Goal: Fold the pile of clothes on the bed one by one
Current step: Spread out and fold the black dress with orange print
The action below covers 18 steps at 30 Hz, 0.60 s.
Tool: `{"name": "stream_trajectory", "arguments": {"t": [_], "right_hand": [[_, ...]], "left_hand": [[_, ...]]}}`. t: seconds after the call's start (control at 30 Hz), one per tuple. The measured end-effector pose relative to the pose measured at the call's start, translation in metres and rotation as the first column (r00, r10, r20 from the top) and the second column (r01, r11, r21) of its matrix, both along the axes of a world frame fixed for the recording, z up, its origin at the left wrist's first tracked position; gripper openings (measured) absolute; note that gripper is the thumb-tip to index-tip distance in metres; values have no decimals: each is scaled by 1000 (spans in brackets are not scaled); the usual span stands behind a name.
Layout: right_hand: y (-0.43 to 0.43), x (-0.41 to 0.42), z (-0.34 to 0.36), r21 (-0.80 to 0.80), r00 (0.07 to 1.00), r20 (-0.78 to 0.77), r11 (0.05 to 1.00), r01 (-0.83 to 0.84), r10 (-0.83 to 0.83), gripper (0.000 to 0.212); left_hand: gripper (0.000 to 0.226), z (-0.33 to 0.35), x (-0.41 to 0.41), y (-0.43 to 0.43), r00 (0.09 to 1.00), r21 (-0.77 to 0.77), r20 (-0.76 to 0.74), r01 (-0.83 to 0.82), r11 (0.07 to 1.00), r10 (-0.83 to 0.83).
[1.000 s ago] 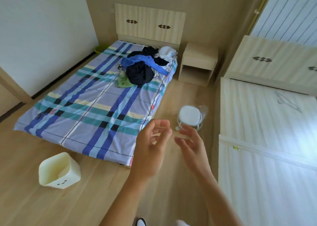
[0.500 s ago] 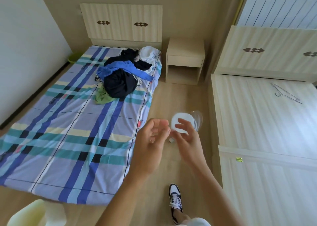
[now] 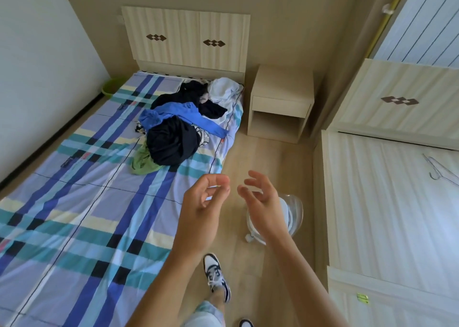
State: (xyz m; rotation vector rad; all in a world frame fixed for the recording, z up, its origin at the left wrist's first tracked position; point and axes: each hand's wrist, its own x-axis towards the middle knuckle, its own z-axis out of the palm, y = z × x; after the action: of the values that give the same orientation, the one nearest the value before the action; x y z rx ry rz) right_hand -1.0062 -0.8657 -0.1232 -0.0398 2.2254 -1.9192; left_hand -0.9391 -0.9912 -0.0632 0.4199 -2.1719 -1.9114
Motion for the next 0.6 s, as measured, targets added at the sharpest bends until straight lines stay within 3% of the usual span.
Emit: {"name": "stream_trajectory", "arguments": {"t": [0.33, 0.6], "right_hand": [[-103, -185, -2, 86, 1000, -19, 996, -10, 12, 41], [-186, -272, 1, 139, 992, 1, 982, -127, 128, 40]], "left_hand": [[29, -12, -193, -101, 1000, 65, -20, -6, 998, 8], [27, 3, -269, -178, 989, 126, -63, -123, 984, 132]]}}
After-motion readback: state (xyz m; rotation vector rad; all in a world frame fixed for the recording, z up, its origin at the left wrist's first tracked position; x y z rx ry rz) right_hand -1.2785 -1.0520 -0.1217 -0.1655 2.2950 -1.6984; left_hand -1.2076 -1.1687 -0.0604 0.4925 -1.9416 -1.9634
